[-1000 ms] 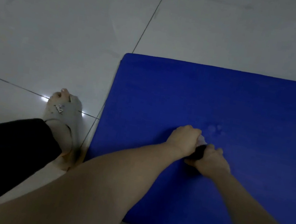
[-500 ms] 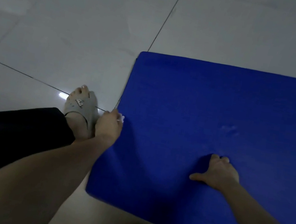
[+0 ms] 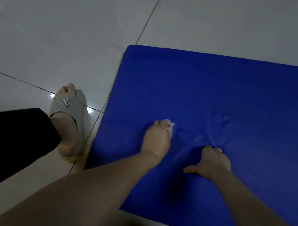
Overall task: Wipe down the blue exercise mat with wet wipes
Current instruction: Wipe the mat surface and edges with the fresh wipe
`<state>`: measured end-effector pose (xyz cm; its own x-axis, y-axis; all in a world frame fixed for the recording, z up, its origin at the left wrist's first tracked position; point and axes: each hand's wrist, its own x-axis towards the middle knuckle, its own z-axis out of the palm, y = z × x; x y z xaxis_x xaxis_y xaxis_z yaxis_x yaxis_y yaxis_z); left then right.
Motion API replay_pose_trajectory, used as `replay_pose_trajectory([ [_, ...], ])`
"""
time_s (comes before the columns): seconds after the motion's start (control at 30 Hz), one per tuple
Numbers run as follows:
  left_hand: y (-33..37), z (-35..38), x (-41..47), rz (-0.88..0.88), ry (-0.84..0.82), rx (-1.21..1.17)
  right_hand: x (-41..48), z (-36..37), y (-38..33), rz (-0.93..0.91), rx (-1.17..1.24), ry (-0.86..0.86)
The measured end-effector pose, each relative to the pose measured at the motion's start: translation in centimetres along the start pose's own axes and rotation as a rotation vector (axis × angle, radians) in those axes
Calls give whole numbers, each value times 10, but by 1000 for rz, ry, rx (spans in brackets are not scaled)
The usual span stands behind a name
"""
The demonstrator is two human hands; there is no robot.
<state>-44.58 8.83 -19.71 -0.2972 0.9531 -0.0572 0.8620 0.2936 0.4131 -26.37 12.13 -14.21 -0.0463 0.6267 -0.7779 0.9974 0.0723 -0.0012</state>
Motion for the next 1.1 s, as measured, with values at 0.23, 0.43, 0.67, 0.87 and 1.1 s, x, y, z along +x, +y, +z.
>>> replay_pose_trajectory([
  [0.23, 45, 18, -18, 387, -280, 91, 3, 4, 1, -13, 39, 28],
  [0.43, -40, -20, -7, 376, -223, 224, 4, 1, 2, -34, -10, 0],
  [0.67, -161, -71, -14, -305, -47, 273, 5, 2, 4, -20, 13, -12],
  [0.87, -131, -83, -15, -643, -32, 117, 6, 2, 4, -19, 11, -14],
  [1.1, -19, -31, -24, -285, -151, 22, 6, 3, 4, -16, 4, -4],
])
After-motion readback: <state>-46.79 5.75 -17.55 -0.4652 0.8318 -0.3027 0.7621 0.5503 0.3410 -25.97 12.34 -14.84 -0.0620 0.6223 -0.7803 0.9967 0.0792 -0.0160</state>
